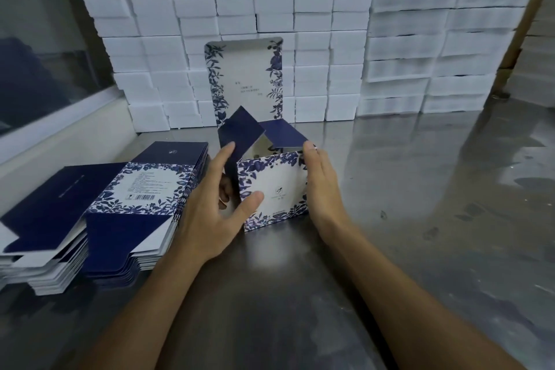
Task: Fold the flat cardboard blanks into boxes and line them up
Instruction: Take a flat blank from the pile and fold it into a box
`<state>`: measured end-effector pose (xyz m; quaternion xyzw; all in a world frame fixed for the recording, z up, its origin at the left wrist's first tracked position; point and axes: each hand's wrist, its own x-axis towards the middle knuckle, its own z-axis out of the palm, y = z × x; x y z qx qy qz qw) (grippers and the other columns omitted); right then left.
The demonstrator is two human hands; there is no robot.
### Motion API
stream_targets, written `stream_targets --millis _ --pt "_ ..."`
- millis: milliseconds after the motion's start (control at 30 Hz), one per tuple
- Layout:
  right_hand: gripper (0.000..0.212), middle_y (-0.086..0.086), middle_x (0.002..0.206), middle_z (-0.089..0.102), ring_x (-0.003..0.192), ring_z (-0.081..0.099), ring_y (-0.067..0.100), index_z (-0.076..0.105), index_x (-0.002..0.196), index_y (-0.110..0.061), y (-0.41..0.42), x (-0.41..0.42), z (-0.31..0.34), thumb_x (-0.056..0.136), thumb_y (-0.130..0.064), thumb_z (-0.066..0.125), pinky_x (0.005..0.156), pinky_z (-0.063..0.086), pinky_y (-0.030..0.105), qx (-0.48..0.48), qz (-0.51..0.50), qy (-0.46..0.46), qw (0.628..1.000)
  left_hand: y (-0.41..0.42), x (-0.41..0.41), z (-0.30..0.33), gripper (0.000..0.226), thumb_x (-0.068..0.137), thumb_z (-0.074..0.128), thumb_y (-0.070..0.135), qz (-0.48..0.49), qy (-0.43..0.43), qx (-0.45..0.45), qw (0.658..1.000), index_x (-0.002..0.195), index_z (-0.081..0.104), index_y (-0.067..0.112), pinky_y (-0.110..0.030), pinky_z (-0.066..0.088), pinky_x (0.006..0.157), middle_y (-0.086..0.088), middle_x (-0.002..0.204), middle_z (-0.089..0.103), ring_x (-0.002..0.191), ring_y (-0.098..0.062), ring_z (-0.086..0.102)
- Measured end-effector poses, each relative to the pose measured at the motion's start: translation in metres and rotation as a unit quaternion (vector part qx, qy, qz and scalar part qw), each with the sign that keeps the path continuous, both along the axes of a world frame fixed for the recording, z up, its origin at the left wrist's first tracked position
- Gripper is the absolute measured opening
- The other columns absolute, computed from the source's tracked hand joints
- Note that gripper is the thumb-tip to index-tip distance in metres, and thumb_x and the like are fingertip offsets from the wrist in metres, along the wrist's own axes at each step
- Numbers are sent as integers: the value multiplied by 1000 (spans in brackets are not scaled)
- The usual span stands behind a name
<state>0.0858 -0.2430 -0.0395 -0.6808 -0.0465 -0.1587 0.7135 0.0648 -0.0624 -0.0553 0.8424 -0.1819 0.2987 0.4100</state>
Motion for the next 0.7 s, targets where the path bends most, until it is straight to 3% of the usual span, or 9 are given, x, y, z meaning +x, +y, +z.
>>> stream_targets --millis 100,200,300,400,567,700 --pt "55 -29 104 67 99 60 -13 63 110 -36 1 -1 5 83 -77 37 83 42 15 -32 19 -2 999 -1 -1 4 55 81 55 60 -5 -19 -30 999 131 37 47 -22 42 80 12 110 56 95 -4 55" --pt "55 -32 111 62 107 54 -18 58 114 -46 5 -4 10 79 -83 36 86 40 8 -56 40 -17 997 0 -4 9 39 88 48 51 -23 -48 -58 997 122 40 33 -9 37 64 14 90 54 72 1 53" --pt "63 -13 123 61 118 55 3 57 120 -42 8 -4 5 75 -84 44 105 44 32 -50 2 -24 998 -2 -7 12 32 94 40 44 -26 -71 -93 993 113 45 19 -9 32 53 16 67 50 54 0 45" --pt "49 -6 111 64 108 59 14 63 105 -34 7 -7 6 79 -74 50 99 48 43 -45 -70 -68 994 -4 -6 12 37 96 36 41 0 -72 -149 986 96 49 8 -15 29 50 14 66 49 53 -1 41" --pt "36 -7 98 62 100 57 17 62 94 -27 2 -8 9 88 -59 46 90 48 40 -82 -122 -150 978 -5 4 10 28 98 56 31 47 48 -275 959 75 45 17 -16 33 49 12 57 45 50 -1 38" --pt "35 -4 95 61 97 57 21 61 93 -23 1 -9 8 91 -54 45 87 49 44 -100 -120 -175 972 -1 13 8 25 98 57 32 32 181 -437 880 80 58 14 -21 49 51 2 66 67 58 -7 62"
